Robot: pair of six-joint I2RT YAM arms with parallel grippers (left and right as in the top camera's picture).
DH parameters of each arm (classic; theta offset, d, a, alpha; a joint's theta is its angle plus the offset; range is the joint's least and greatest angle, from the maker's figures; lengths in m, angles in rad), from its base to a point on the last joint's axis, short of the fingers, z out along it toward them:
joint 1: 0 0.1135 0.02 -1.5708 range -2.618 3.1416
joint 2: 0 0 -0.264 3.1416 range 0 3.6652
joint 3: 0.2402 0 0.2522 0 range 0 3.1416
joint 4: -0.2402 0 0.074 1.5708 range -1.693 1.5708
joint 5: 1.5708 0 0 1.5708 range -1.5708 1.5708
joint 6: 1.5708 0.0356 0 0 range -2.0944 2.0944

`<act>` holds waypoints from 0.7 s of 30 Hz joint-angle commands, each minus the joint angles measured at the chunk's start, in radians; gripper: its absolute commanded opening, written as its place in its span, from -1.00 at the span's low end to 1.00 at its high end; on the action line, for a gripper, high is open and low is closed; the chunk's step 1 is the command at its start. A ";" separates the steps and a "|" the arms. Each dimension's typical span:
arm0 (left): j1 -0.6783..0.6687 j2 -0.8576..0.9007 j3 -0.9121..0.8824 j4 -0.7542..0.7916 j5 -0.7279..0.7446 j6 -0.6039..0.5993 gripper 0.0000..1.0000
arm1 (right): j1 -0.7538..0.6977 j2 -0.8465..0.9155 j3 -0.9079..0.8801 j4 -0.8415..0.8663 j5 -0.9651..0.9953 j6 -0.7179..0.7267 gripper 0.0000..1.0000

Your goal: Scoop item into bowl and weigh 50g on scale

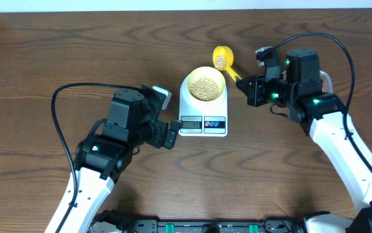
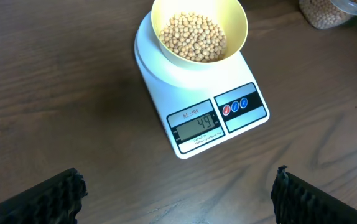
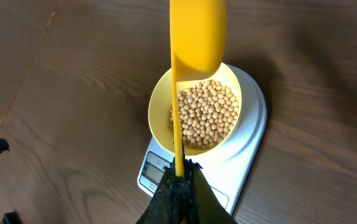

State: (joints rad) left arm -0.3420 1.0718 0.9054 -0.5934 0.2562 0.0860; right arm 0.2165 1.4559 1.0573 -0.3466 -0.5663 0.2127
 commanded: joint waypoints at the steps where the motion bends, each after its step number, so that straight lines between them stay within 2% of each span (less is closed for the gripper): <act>1: 0.005 0.000 0.000 0.005 -0.006 0.007 0.96 | -0.018 0.003 0.000 0.003 -0.024 0.012 -0.98; 15: 0.005 0.000 0.000 0.005 -0.006 0.007 0.96 | -0.018 0.003 0.000 -0.001 -0.027 0.006 -0.98; 19: 0.005 0.000 0.000 0.005 -0.006 0.007 0.96 | 0.004 0.003 0.000 -0.012 -0.042 -0.093 -0.98; 21: 0.005 0.000 0.000 0.005 -0.006 0.007 0.96 | 0.012 0.003 0.000 -0.012 -0.042 -0.098 -0.98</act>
State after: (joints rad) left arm -0.3420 1.0718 0.9054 -0.5930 0.2562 0.0860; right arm 0.2119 1.4559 1.0573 -0.3576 -0.5869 0.1703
